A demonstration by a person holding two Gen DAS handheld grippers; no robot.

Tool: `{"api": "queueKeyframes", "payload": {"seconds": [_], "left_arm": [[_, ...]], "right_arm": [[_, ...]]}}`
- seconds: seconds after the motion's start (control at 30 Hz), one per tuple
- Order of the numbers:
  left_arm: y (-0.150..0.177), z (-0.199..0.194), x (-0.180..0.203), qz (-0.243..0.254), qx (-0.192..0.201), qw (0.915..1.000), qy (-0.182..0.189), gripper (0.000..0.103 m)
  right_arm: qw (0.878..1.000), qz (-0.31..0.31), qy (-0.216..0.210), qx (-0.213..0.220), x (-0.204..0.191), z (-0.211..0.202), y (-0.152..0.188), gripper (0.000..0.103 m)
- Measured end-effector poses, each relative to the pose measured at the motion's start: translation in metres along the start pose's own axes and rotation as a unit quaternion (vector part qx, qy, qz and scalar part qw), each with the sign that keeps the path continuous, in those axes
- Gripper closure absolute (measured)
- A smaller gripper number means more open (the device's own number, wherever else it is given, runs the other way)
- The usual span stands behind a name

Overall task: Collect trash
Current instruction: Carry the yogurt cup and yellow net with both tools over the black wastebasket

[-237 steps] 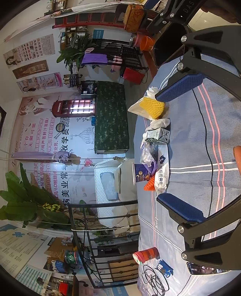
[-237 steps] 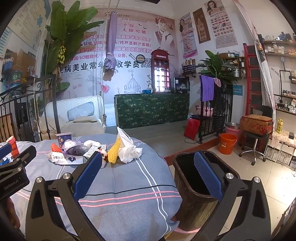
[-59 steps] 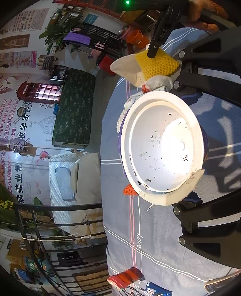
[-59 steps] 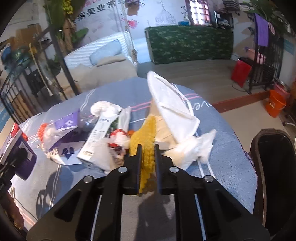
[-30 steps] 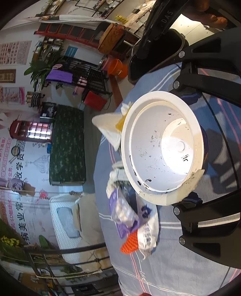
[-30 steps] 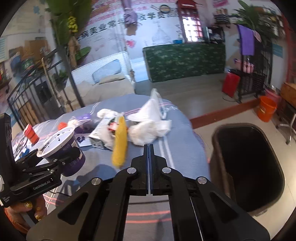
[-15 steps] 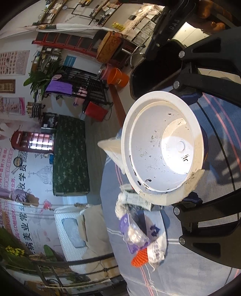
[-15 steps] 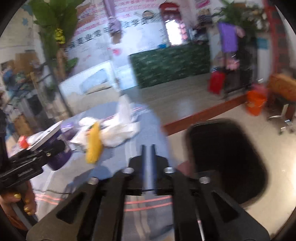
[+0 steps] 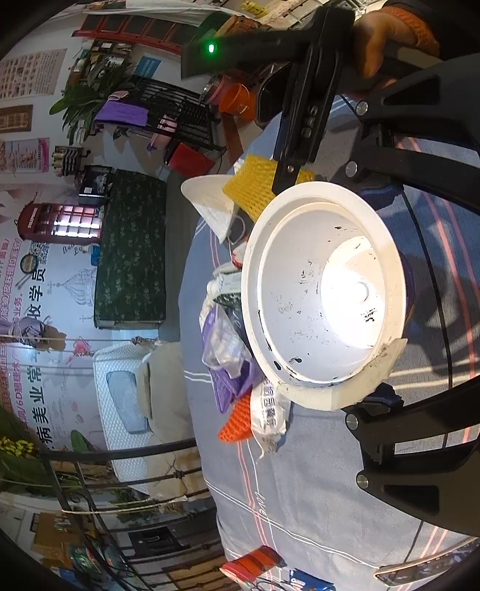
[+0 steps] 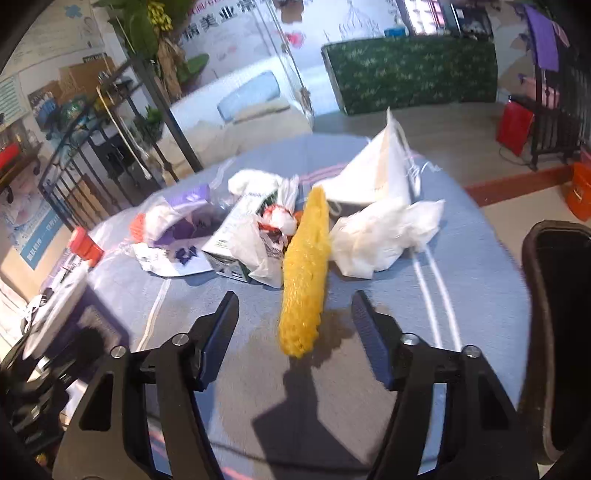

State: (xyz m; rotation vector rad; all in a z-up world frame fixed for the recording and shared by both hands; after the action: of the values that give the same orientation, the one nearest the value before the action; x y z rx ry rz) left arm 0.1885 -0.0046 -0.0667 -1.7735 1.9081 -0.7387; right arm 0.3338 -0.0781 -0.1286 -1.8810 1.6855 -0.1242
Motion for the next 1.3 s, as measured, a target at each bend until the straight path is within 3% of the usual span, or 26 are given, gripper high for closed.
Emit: {"api": "queueKeyframes", "payload": {"seconds": [0.07,0.17,0.37,0.53,0.67,0.87,1.2,1.3], "left_arm": [[0.001,0.001,-0.002,-0.003,-0.003,1.0000,0.000,0.032],[0.003,0.004,-0.006,-0.005,-0.006,1.0000,0.003,0.032],[0.005,0.007,0.007,0.003,-0.009,0.9998,0.020,0.032],[0.001,0.010,0.034,0.034,-0.007,0.9984,0.043,0.032],[-0.004,0.014,0.066,0.063,-0.007,0.9954,0.072,0.032],[-0.014,0.019,0.124,0.106,-0.004,0.9872,0.119,0.032],[-0.019,0.032,0.212,0.173,-0.006,0.9690,0.176,0.032],[-0.017,0.037,0.231,0.191,-0.011,0.9637,0.186,0.032]], "right_arm": [[1.000,0.001,0.001,-0.016,-0.001,0.013,-0.002,0.069],[0.999,0.017,-0.011,-0.037,0.002,0.023,0.000,0.085],[0.999,-0.005,-0.041,0.002,-0.006,-0.014,0.018,0.087],[0.999,-0.005,-0.014,0.044,0.002,-0.052,0.036,0.087],[0.995,0.004,0.051,0.088,0.030,-0.093,0.050,0.087],[0.983,0.046,0.142,0.107,0.096,-0.129,0.067,0.087],[0.956,0.142,0.245,0.073,0.211,-0.139,0.099,0.087],[0.952,0.161,0.256,0.055,0.236,-0.129,0.101,0.087]]}}
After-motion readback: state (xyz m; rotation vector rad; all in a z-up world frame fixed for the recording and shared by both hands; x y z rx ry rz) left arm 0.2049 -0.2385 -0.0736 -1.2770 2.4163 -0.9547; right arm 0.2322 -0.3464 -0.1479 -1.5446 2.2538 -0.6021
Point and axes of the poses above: each gripper's, at about its wrist camera, not at the fingertips, and z roughly the way its jaws point, x to its right, y to its underside, the point moved 6 cm from there along z, roughly the way its jaws point, and after that the axes turned 13 degrees about -x, right-handed, at the moved point
